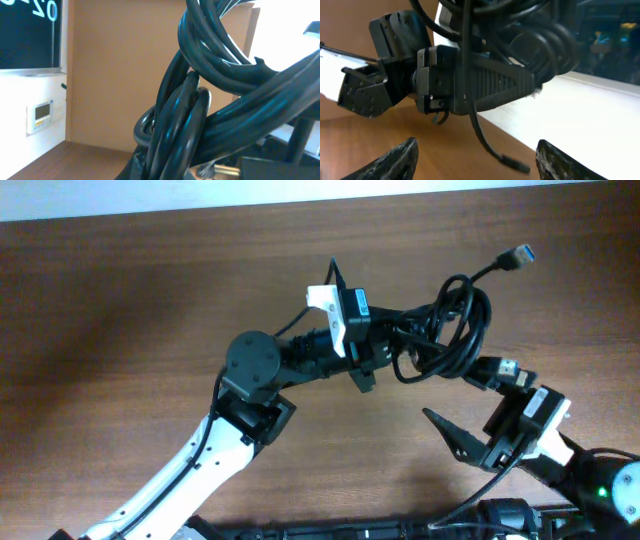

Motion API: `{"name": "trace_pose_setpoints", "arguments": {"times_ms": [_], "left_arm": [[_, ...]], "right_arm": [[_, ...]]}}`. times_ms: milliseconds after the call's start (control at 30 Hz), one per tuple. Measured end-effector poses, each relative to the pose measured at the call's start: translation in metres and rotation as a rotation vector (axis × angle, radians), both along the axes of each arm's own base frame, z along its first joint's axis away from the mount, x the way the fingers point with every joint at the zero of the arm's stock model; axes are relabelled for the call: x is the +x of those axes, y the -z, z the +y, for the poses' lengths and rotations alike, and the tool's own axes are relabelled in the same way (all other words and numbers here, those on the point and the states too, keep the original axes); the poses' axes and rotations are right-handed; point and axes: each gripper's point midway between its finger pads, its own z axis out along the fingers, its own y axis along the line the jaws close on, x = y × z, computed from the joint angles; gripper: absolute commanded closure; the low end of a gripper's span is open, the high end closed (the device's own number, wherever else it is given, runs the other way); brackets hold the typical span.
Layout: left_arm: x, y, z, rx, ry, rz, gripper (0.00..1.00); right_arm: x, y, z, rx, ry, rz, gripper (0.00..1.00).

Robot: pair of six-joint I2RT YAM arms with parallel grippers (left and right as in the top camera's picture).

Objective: Untangle cables

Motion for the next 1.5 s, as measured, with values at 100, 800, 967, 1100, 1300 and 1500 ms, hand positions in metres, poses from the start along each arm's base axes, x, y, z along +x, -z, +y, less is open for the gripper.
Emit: {"name": "trace_pose_setpoints", "arguments": {"times_ms": [100,800,967,1100,1300,1500], "left_arm": [[-0.009,0.0,-0.006,0.0,0.026,-0.004,1.0],[0.001,-0.025,0.011,-0.079,-0.095,-0.21,1.0],[0.024,-0.032,0.033,-0.098,-0.18,-0.248,1.0],[0.04,-0.041,0.054,-0.12,-0.25,-0.29,1.0],[0.056,-0.044,0.073,-0.123,-0.314,-0.308,1.0],[0.067,-0.043,0.086,-0.101,-0.366,-0.346,1.0]], "right_arm": [[0.003,0.003,0.002,-0.003,-0.016,0.017,0.26],[0.012,0.051,-0.002,0.01,0.016,0.296,0.96],[0.025,0.07,-0.018,0.017,0.147,0.388,0.96],[0.031,0.077,-0.026,0.018,0.213,0.417,0.96],[0.036,0.081,-0.033,0.018,0.264,0.427,0.96],[0.037,0.081,-0.034,0.017,0.272,0.428,0.96]]}}
